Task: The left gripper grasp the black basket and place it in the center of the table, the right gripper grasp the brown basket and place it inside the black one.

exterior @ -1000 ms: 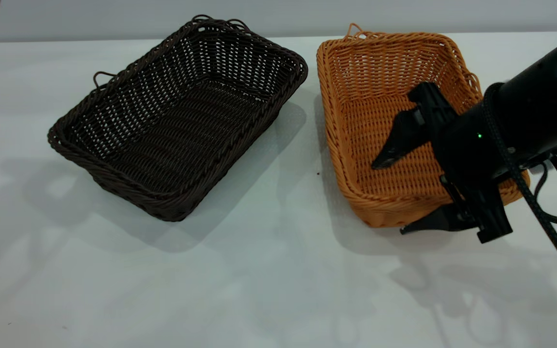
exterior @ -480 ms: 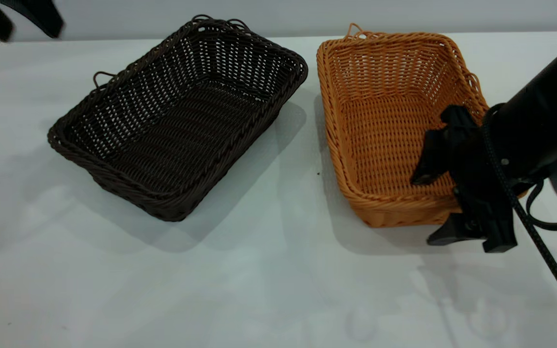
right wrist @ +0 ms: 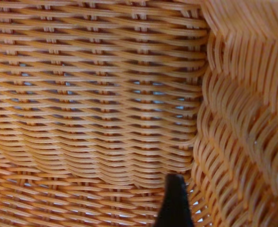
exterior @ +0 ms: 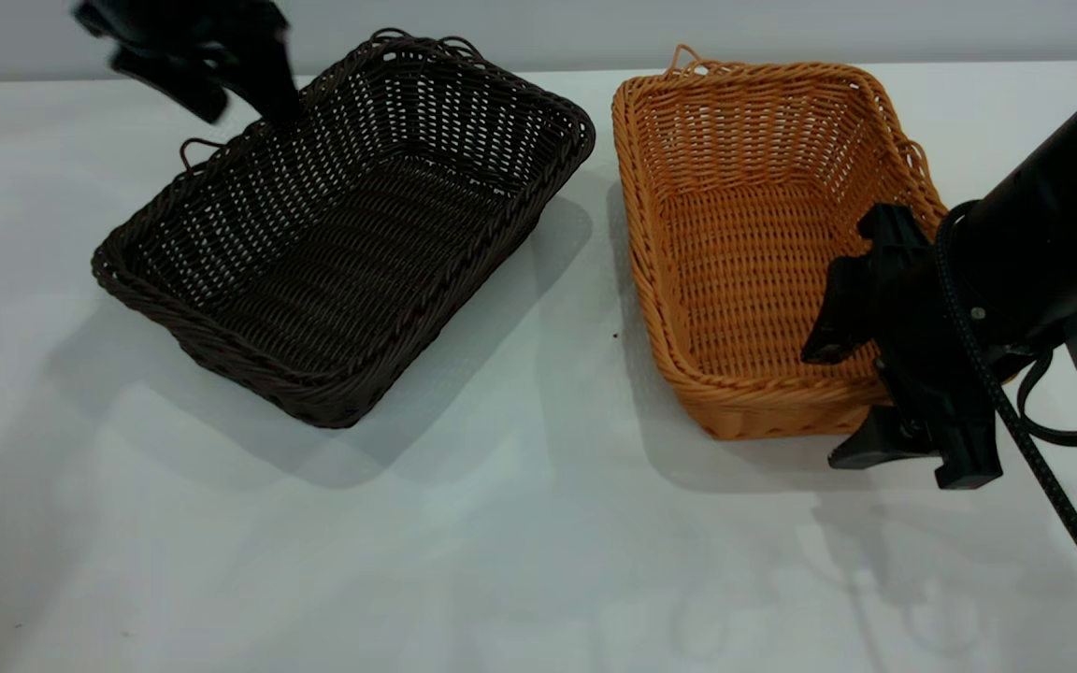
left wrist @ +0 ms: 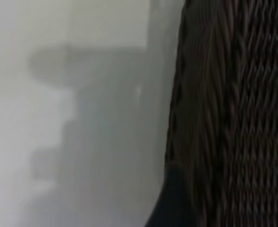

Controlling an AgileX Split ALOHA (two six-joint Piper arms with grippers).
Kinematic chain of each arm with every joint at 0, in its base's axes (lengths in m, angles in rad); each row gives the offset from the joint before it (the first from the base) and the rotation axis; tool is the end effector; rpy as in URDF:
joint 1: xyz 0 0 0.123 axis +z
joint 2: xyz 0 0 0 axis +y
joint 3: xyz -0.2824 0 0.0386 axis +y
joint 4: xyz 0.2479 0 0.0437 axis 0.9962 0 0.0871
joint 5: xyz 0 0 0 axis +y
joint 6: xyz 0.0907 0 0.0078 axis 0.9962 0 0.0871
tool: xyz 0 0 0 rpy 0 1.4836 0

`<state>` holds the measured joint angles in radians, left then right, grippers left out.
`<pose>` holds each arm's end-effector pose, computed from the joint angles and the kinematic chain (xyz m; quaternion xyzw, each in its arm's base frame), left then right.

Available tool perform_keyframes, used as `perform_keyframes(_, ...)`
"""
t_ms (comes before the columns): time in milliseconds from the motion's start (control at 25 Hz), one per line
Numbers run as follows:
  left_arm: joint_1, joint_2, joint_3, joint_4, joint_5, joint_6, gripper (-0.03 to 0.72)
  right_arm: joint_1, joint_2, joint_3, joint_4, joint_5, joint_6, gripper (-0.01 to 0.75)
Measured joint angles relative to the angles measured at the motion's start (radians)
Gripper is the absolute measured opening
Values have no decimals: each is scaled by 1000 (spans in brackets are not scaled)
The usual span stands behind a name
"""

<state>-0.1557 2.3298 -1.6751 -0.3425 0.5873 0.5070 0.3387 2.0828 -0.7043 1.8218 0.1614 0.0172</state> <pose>0.4754 -0.0918 0.1042 0.2008 0.9505 -0.0843 0.2216 0.2693 0.1100 0.0300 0.6630 0.7275 0.1764 0.0050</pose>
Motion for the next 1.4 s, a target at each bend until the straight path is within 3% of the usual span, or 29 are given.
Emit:
perform_keyframes(320,-9,141,-38,26,-35,1,503,0,0,-1,0,0,0,358)
perform_keyframes(440,-9,150,-40,46,-39,1,414,0,0,-1,0,0,-4,240)
perform_keyframes(600,-8,150,-41,50,-42,1,219,0,1,-2,3,-3,-17,69)
perform_keyframes(680,-8,151,-41,50,-43,7,119,0,1,-2,4,-4,-17,61)
perform_keyframes(840,-8,151,-41,51,-29,27,85,-23,-36,-2,3,-7,-73,61)
perform_keyframes(960,-8,151,-41,51,-21,58,85,-83,-95,-2,-5,-3,-164,61)
perform_keyframes(1160,-9,151,-42,42,12,171,85,-278,-171,-50,-103,85,-383,61)
perform_keyframes(1400,-46,151,-42,-12,42,429,85,-456,-182,-229,-423,509,-439,61)
